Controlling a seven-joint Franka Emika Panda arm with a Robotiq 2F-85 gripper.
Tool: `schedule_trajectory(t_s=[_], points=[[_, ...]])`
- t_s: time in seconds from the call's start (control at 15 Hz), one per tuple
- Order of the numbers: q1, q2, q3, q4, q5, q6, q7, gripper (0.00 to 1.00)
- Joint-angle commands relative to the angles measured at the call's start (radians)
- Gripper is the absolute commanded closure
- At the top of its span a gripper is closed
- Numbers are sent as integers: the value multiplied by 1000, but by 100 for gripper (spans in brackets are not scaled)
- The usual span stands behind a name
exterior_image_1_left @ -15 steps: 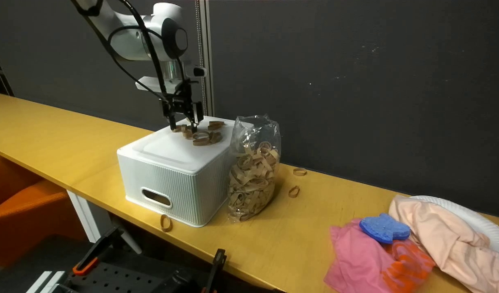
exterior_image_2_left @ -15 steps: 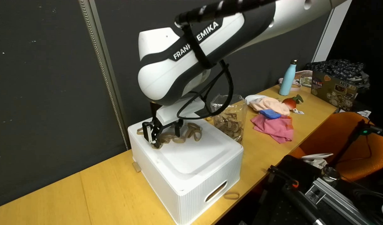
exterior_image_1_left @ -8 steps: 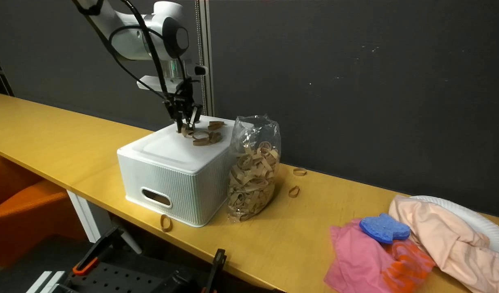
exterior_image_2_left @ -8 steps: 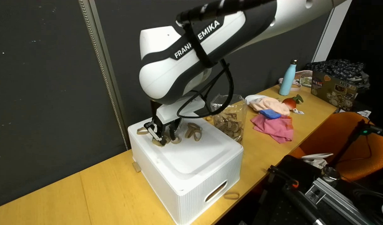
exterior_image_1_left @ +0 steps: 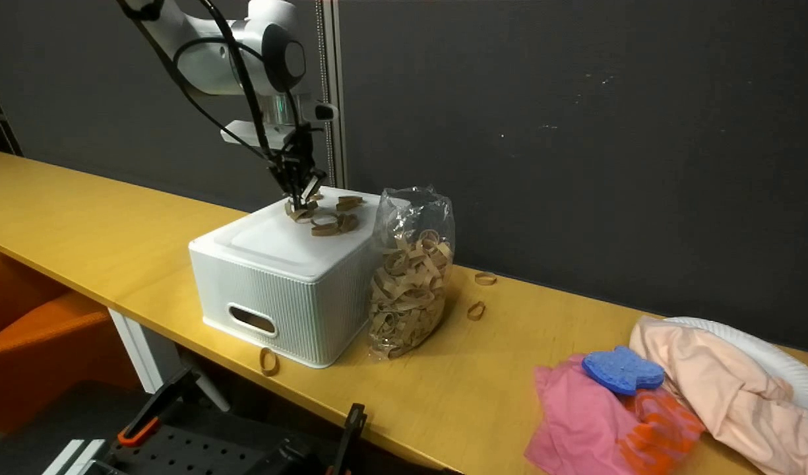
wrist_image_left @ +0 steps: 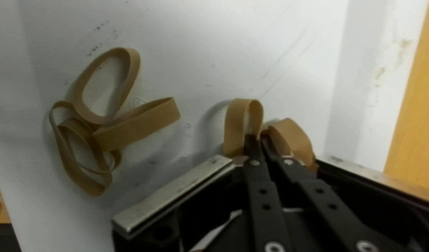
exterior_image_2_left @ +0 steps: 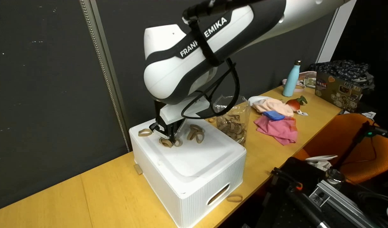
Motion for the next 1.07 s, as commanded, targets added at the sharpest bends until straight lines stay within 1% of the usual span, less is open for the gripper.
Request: schedule_trajectory(t_s=[0.0,0.27,0.67,1.0], points=[[11,-91,-24,-105,-16,16,29,99],[-2,-156,-55,-172,-48,16,51,99],[-16,-208,-90,-196,-107,2,76,99],[-31,-189,-86,-208,-108,20,86,99]])
